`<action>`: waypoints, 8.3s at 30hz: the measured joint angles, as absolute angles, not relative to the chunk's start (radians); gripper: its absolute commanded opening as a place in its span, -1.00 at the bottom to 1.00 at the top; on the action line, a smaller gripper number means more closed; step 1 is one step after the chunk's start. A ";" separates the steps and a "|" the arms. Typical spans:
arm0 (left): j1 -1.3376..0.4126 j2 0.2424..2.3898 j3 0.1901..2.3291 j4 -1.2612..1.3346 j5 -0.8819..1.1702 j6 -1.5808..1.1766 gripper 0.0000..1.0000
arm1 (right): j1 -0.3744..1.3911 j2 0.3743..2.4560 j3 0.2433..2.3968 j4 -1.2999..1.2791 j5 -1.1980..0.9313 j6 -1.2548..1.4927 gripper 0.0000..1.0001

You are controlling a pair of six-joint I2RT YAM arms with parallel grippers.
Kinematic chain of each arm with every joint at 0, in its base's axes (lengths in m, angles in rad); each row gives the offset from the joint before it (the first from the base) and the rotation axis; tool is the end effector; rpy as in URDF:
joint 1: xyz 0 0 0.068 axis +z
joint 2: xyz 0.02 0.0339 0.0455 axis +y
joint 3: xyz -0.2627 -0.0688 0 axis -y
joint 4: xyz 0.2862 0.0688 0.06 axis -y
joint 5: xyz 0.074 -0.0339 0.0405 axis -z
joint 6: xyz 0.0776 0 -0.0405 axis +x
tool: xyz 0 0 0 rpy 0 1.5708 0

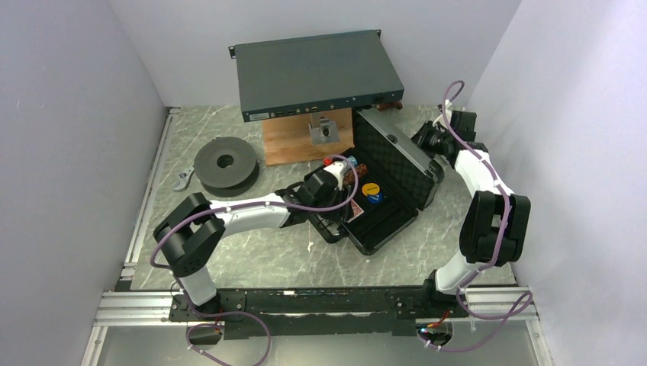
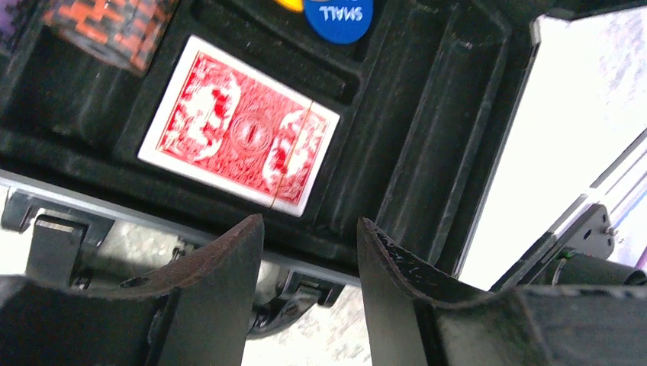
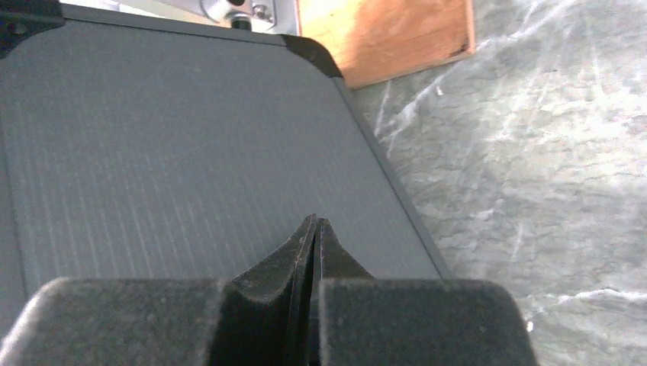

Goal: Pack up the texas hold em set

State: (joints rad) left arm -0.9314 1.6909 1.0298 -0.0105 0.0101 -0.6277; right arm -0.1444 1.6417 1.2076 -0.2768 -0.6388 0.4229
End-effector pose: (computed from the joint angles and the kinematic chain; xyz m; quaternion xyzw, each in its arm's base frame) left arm 0.2577 -0.3478 0.1516 0.1384 0.8899 -0.3087 0.3059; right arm 0.4290 -0.0156 0.2207 0.1159 0.8652 0.3376 0.3523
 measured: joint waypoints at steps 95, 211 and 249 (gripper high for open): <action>-1.061 1.009 0.448 -0.041 -0.577 -0.746 0.24 | 0.489 1.331 0.742 -0.052 -0.291 0.434 -0.49; -0.912 1.530 0.640 0.340 -0.172 -0.679 -0.60 | 0.758 1.382 0.696 0.110 0.153 0.655 -0.61; -0.874 1.566 0.666 0.392 -0.043 -0.647 -0.58 | 0.837 1.388 0.696 0.102 0.339 0.740 -0.67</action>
